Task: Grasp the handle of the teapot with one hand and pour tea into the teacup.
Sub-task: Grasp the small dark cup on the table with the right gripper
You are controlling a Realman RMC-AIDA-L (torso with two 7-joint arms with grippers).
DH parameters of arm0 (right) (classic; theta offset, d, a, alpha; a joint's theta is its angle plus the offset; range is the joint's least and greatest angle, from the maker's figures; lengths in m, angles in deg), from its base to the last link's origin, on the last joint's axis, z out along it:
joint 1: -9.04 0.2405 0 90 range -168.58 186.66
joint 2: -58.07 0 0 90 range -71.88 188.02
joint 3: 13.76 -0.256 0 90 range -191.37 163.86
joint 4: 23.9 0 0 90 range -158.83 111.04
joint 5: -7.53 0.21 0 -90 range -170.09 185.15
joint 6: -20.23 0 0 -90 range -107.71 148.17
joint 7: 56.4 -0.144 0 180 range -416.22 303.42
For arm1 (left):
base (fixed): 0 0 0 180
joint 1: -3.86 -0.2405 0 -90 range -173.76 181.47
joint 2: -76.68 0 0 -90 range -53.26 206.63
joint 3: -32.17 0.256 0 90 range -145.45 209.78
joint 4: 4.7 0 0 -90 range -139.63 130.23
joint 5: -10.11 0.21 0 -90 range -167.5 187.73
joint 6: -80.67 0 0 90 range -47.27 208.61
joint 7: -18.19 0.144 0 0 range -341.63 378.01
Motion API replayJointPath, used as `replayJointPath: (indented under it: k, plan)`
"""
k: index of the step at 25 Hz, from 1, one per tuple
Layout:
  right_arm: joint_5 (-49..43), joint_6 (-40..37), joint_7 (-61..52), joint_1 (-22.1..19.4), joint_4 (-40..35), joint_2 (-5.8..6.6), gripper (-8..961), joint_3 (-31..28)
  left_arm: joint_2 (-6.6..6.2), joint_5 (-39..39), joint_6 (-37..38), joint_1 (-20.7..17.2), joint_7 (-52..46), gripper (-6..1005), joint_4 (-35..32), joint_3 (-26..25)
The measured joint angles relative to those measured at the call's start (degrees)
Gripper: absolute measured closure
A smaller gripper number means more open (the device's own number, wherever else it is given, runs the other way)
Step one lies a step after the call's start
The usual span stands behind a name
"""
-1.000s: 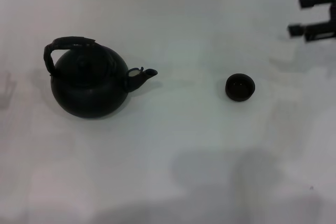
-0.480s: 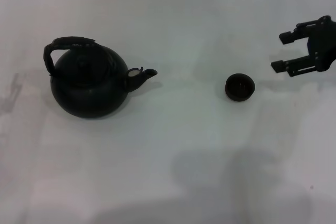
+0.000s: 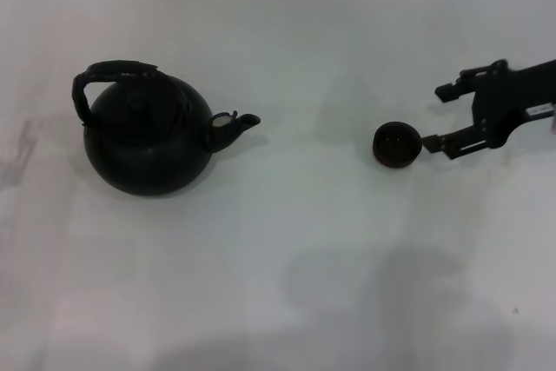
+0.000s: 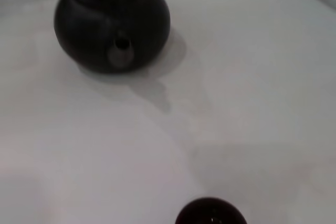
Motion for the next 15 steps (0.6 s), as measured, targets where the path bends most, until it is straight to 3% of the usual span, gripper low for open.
replayJointPath:
  k: [7,15]
  plan:
    - [0.88,-6.33,0.03,0.59,4.22,-0.10,87,4.36,-0.04,-0.06,-0.32,0.01,0.04,153,-0.21,0.00]
    - [1.10,-6.68,-0.36,2.12,6.86,-0.12,85,6.15,-0.09,-0.10,-1.02,0.19,0.04,152,-1.54,-0.09]
